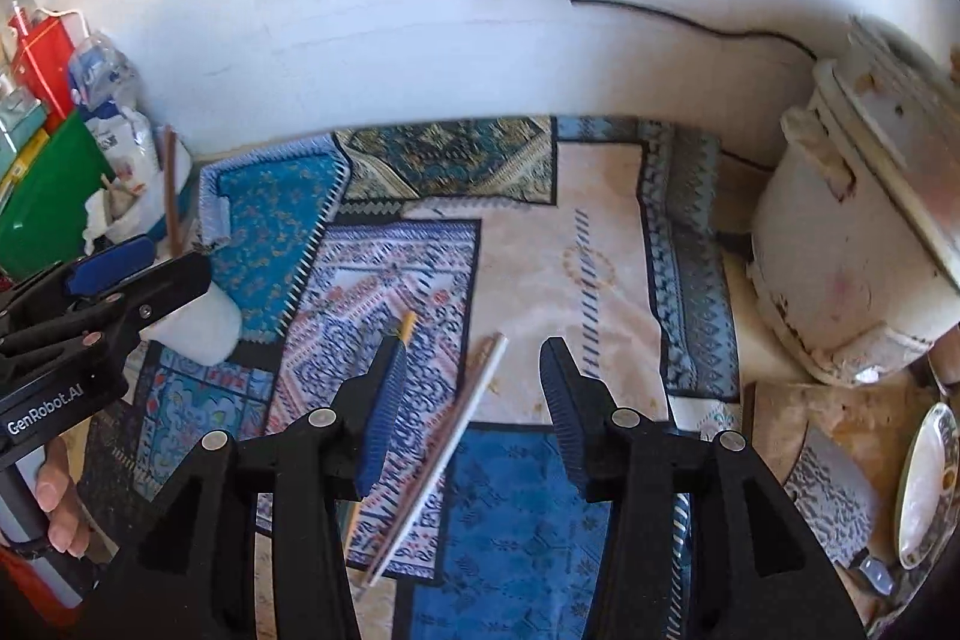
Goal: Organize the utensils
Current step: 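Move both tools back to the remaining chopsticks on the mat, then grasp a white chopstick with the right tool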
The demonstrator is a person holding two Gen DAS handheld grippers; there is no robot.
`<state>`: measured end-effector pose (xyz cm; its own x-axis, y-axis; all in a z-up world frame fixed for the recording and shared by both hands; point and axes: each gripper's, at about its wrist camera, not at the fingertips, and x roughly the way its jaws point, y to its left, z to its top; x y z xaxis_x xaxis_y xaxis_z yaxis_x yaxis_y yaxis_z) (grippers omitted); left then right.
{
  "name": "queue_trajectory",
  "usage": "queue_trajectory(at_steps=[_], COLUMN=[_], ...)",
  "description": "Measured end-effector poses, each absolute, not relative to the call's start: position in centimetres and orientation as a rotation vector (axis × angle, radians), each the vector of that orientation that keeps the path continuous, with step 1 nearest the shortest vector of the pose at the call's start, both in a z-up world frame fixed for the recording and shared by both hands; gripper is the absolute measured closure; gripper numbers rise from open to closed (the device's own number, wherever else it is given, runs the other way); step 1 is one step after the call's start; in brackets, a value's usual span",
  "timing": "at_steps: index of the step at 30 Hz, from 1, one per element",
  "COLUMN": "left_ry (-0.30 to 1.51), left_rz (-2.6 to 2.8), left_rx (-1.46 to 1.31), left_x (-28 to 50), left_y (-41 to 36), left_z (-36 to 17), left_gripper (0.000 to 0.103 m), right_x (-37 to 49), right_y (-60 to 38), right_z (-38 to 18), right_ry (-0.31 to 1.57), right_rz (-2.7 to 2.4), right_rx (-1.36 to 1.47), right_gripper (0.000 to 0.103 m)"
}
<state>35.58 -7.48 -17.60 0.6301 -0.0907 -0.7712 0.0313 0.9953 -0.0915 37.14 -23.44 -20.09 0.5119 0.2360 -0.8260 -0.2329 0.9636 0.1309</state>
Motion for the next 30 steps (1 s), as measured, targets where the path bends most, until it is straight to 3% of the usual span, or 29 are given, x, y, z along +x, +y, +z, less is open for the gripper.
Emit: queue_trajectory(at_steps=[13, 26, 30], left_ry=[1.114, 1.180, 1.179], left_rz=[-0.013, 0.014, 0.010], left_rx=[-0.084, -0.085, -0.090], left_x=[35.0, 33.8, 33.9], left_y=[-7.8, -7.3, -7.3], left_z=[-26.2, -29.5, -29.7], left_gripper=[0.039, 0.039, 0.041], right_x=[38.3, 37.7, 37.6], right_y=[-24.3, -22.0, -21.7], right_z=[-31.2, -33.6, -33.7], right_ry=[1.253, 1.276, 1.273], right_rz=[0.285, 0.319, 0.344], right_rx=[0.032, -0.027, -0.031], right_gripper=[0.060, 0.061, 0.071])
